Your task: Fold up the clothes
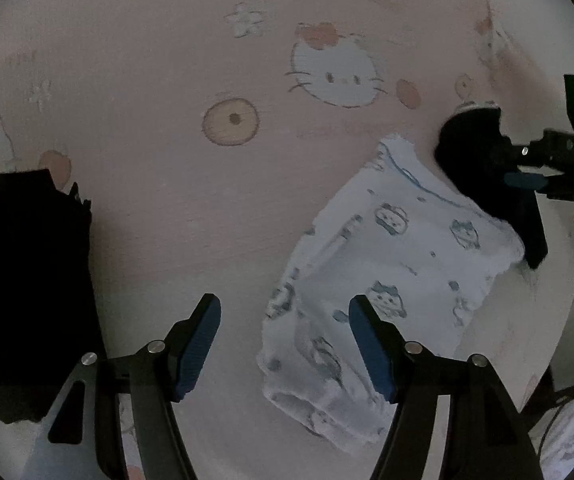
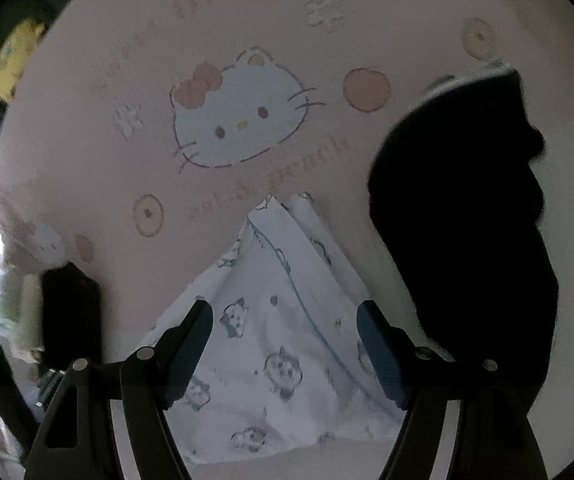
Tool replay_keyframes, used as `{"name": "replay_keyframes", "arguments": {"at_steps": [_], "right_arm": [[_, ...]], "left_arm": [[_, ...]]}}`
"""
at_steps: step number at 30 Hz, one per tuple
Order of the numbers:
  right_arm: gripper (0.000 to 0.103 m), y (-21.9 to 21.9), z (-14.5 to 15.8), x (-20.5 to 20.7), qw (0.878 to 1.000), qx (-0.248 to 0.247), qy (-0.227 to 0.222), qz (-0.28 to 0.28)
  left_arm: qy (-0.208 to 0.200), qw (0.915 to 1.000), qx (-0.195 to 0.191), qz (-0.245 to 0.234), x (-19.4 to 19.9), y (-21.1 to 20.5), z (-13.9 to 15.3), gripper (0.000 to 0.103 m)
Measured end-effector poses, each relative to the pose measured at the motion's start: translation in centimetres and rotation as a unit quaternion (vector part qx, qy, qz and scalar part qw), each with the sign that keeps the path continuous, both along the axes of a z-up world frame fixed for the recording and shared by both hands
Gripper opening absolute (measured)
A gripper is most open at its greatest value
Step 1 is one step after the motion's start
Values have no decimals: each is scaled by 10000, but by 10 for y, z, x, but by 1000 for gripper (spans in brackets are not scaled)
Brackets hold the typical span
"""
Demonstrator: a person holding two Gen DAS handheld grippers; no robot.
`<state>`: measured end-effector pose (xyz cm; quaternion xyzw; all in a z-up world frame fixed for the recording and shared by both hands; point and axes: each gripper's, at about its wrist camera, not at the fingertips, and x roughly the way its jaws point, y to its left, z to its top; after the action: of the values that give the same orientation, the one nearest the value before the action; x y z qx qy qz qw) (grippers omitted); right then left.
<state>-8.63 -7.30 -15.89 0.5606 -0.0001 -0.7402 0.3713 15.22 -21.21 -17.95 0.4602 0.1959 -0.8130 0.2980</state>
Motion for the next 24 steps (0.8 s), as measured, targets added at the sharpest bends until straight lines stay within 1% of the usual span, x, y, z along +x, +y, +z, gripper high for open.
{"name": "replay_keyframes", "arguments": {"at_steps": [1, 4, 7, 9, 10, 14, 15, 17, 18, 20, 22, 24], "right_arm": [[77, 10, -1, 3, 9998, -154, -80, -93], [78, 28, -11, 9, 9974, -481, -431, -316], [78, 45, -22, 15, 9919, -814, -847, -493], [78, 56, -28, 23, 9882, -1069, -936, -570], [80, 60, -31, 26, 9867, -1175, -958, -590], [82, 80, -54, 40, 9774, -1544, -1225, -760], [82, 83, -58, 41, 9764, -1551, -1275, -795], [82, 86, -65, 43, 9777, -1393, -1350, -804], [82, 86, -67, 43, 9794, -1294, -1352, -754], [82, 86, -67, 43, 9808, -1261, -1314, -704], [82, 87, -70, 41, 9777, -1362, -1406, -757], [82, 89, -77, 37, 9715, -1487, -1610, -898]], "left_arm": [[-33, 9999, -63, -77, -3, 7, 0, 64], [-164, 9992, -265, -264, -11, 25, 2, 64], [-439, 9965, -502, -507, -22, 42, -2, 64], [-645, 9931, -630, -753, -27, 56, -8, 64], [-745, 9912, -681, -856, -29, 62, -12, 64], [-1206, 9809, -981, -1167, -33, 85, -27, 64], [-1308, 9781, -1023, -1252, -34, 90, -31, 64], [-1456, 9732, -1075, -1418, -35, 98, -37, 64], [-1534, 9698, -1158, -1502, -36, 103, -40, 64], [-1689, 9621, -1345, -1663, -38, 112, -46, 64], [-1841, 9537, -1533, -1816, -39, 121, -52, 64], [-1946, 9487, -1588, -1921, -41, 127, -59, 64]]}}
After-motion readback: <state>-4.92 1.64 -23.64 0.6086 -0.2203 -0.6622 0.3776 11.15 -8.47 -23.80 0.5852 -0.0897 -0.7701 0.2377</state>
